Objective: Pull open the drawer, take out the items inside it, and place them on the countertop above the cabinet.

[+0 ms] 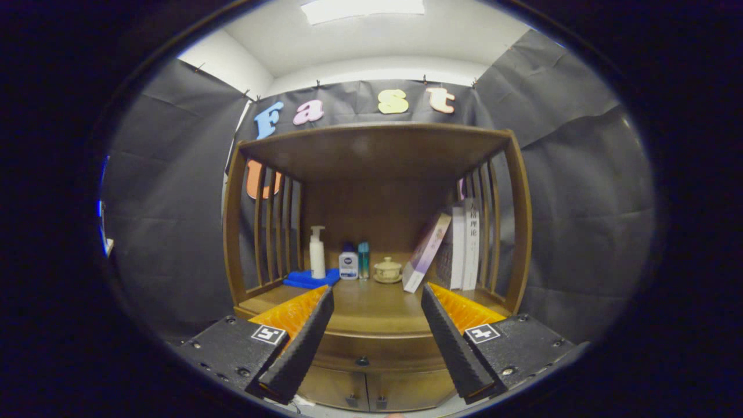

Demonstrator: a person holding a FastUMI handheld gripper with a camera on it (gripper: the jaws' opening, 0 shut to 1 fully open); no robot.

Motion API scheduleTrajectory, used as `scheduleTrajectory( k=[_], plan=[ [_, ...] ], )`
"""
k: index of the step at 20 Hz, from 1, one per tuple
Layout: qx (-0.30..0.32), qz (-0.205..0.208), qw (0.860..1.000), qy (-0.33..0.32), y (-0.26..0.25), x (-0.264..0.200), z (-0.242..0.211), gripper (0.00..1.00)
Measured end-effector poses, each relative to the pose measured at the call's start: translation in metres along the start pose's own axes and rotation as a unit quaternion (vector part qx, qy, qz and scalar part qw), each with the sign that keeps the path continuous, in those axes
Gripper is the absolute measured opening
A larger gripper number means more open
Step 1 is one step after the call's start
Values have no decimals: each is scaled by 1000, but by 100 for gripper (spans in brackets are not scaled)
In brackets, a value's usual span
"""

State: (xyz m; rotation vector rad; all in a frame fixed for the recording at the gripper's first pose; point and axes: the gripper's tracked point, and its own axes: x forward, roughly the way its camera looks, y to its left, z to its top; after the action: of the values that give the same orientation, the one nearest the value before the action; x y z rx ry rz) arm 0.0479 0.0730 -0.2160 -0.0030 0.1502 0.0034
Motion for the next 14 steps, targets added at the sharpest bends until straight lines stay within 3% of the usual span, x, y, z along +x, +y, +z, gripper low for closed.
scheduleTrajectory(
  k=[8,14],
  plan=[
    [5,5,997,78,4,41,-101,95],
    [-8,-8,994,113,5,70,-154,86]
  ],
)
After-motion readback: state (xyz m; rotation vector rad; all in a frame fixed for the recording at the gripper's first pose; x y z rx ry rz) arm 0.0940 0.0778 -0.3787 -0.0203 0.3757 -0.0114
